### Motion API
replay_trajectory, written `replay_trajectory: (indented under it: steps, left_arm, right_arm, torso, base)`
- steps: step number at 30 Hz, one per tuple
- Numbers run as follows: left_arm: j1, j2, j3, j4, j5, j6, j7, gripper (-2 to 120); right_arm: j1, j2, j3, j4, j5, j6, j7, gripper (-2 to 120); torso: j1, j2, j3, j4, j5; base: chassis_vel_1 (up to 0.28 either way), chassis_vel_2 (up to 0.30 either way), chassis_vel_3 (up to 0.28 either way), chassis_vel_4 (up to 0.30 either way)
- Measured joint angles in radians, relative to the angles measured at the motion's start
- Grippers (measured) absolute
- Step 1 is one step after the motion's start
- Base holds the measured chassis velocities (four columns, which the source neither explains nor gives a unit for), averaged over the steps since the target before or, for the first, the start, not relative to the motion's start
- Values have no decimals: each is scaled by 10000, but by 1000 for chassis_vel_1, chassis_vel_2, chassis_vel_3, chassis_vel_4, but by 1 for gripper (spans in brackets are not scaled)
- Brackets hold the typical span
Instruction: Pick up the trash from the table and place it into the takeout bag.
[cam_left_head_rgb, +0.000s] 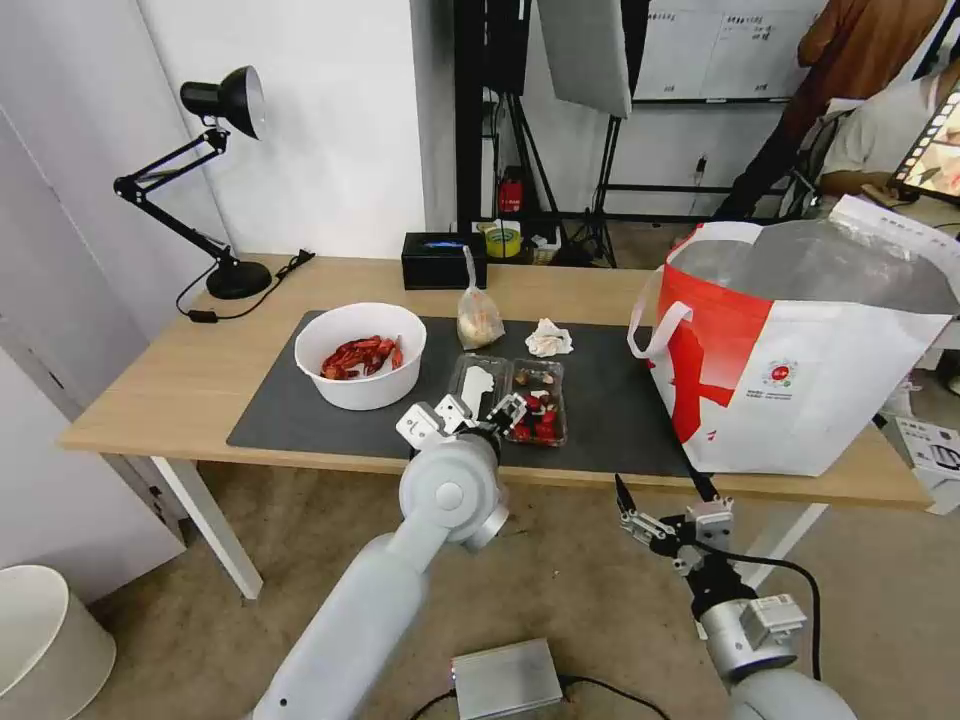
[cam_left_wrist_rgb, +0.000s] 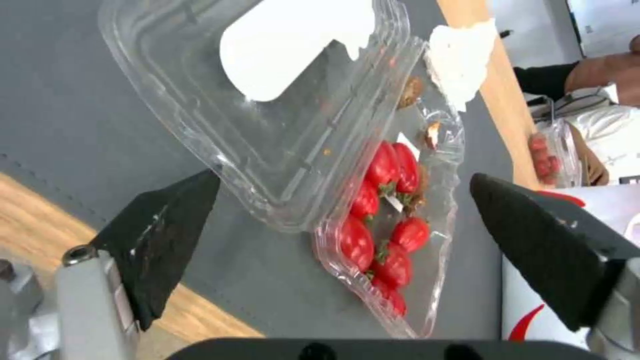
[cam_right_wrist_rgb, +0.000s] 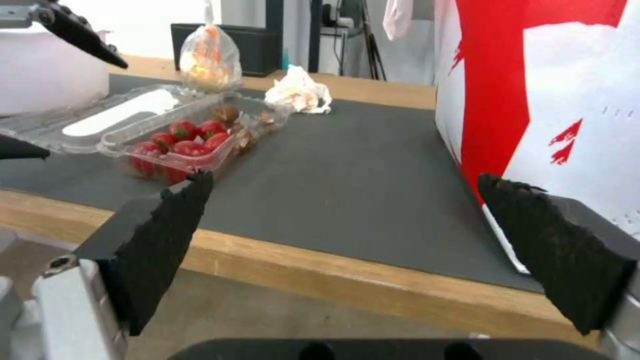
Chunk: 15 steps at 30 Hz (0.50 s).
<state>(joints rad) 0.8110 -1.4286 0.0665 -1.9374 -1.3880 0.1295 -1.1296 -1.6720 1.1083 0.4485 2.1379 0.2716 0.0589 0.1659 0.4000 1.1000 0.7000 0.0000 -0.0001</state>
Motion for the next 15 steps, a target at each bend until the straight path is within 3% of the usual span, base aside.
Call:
replay_trajectory:
  steps: [15]
  left_arm:
    - [227, 58, -120, -320, 489, -642, 664, 100]
  right_arm:
    - [12, -4, -108, -52, -67, 50, -41, 100]
  torso:
    - [-1, 0, 0, 0, 0]
  base:
    - [0, 0, 0, 0]
